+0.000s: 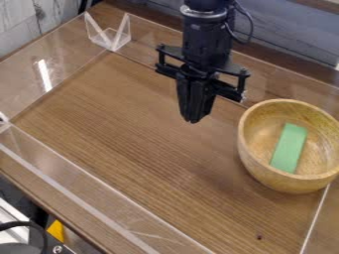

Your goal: Remove the green block from inside the brown bowl and put it on the table

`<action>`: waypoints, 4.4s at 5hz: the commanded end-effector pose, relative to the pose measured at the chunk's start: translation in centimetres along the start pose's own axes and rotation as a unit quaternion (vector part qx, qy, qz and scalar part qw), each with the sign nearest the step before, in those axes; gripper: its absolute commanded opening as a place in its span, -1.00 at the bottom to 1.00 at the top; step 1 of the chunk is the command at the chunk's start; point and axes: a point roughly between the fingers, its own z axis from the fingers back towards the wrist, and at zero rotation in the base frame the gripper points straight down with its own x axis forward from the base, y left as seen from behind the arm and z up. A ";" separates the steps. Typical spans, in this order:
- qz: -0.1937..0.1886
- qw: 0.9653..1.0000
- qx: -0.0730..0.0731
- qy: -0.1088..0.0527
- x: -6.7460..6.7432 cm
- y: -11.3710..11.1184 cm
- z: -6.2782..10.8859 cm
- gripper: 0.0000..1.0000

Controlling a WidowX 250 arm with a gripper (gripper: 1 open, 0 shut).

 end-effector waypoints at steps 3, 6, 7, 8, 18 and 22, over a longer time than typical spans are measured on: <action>-0.014 1.000 0.003 -0.008 0.0 0.4 -0.4 -1.00; -0.006 1.000 0.003 -0.004 0.6 -0.9 -0.2 1.00; -0.008 1.000 0.005 -0.007 1.1 -2.0 0.1 1.00; -0.016 1.000 0.007 -0.011 1.7 -3.4 0.3 1.00; -0.067 0.996 0.000 -0.054 8.0 -10.4 -1.5 1.00; -0.057 0.997 -0.006 -0.060 8.3 -9.4 -0.8 1.00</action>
